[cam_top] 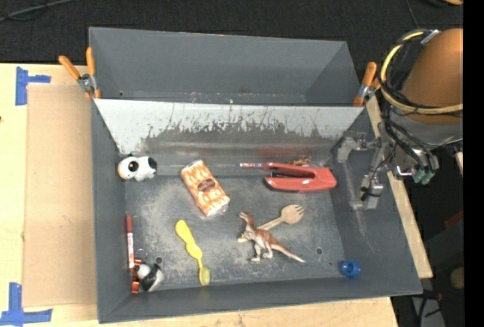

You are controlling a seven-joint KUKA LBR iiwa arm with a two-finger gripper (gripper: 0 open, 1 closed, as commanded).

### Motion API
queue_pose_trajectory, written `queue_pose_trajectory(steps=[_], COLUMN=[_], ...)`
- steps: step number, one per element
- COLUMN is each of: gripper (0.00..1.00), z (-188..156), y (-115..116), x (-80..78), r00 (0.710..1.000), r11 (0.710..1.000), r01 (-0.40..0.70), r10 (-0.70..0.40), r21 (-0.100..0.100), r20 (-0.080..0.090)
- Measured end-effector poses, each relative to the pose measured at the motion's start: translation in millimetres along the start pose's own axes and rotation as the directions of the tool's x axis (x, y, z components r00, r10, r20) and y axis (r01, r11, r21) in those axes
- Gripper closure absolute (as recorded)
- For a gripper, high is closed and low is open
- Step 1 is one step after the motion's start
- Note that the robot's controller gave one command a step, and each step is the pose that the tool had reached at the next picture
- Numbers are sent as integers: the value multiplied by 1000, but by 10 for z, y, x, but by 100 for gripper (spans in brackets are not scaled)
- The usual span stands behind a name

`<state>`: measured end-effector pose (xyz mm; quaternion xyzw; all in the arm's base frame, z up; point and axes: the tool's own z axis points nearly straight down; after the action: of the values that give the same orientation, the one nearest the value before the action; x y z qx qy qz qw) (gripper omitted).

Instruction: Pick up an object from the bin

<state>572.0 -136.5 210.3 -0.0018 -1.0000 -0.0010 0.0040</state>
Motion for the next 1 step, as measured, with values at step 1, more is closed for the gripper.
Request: queue_pose_trajectory(steps=[1], gripper=[0], z=[-49], y=[8], x=[-13], r00=[1000], r11=[1000], r01=[4], r10=[-4], r21=[1], r20=[8])
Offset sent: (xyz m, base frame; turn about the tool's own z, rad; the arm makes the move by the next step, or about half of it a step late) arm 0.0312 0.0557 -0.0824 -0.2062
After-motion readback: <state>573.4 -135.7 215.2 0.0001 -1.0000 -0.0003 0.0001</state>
